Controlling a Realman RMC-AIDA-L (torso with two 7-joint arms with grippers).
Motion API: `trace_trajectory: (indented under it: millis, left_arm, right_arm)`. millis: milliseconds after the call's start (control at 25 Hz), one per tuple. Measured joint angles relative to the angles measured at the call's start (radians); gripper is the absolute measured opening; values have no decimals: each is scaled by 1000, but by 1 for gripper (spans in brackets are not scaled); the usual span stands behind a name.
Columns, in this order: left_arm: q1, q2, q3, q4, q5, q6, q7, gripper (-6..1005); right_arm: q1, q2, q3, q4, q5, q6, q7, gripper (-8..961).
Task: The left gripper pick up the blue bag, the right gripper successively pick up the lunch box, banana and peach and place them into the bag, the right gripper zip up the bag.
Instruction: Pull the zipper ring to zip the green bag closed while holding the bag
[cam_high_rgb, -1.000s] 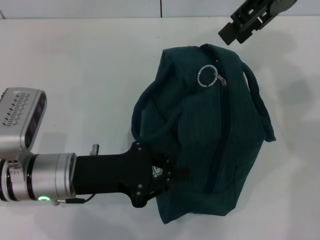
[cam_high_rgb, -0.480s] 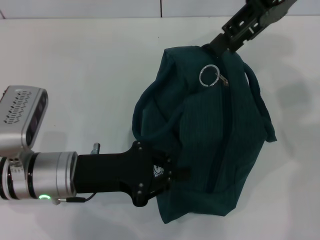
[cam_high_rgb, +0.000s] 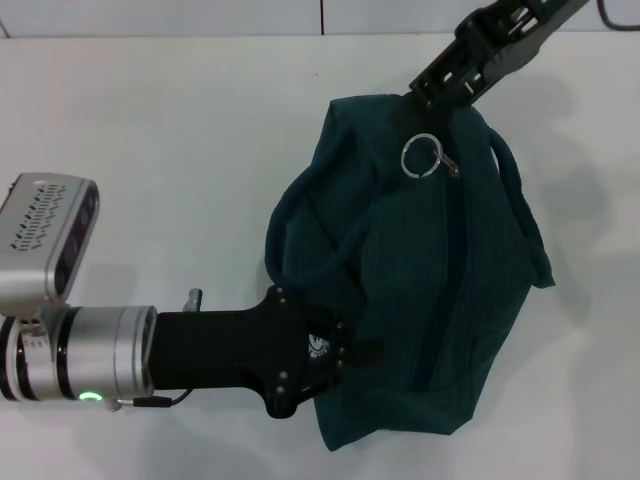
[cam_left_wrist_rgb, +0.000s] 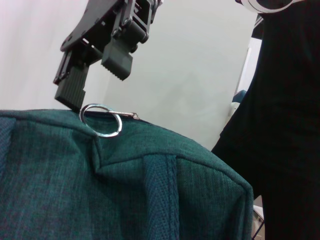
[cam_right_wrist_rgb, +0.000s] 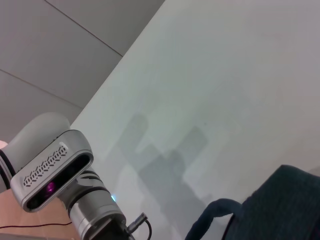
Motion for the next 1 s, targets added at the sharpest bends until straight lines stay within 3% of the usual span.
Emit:
trace_trajectory:
  millis: [440, 1000]
  left_arm:
    - [3, -1, 10, 0, 0, 0, 3, 69]
    - [-5, -2, 15, 0, -2, 0, 3, 71]
  right_arm:
    - [0, 36, 0, -3, -49, 16, -5, 470]
    - [0, 46, 2, -7, -37, 14, -15, 442]
